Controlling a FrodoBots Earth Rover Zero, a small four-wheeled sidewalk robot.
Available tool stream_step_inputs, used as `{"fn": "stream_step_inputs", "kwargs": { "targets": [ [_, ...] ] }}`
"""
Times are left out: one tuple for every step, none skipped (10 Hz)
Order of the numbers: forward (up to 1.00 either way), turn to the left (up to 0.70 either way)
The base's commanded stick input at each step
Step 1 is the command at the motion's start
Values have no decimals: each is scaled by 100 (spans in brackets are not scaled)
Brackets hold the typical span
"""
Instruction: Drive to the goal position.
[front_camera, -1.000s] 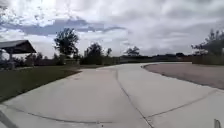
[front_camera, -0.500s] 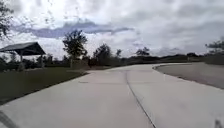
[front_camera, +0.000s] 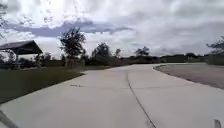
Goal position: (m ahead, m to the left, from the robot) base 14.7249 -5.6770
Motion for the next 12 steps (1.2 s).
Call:
{"fn": "stream_step_inputs", "kwargs": {
  "targets": [
    [85,0],
    [85,0],
    [85,0],
    [85,0],
    [85,0],
    [85,0],
    [85,0],
    [85,0],
    [85,0],
    [85,0],
    [85,0],
    [85,0]
  ]
}}
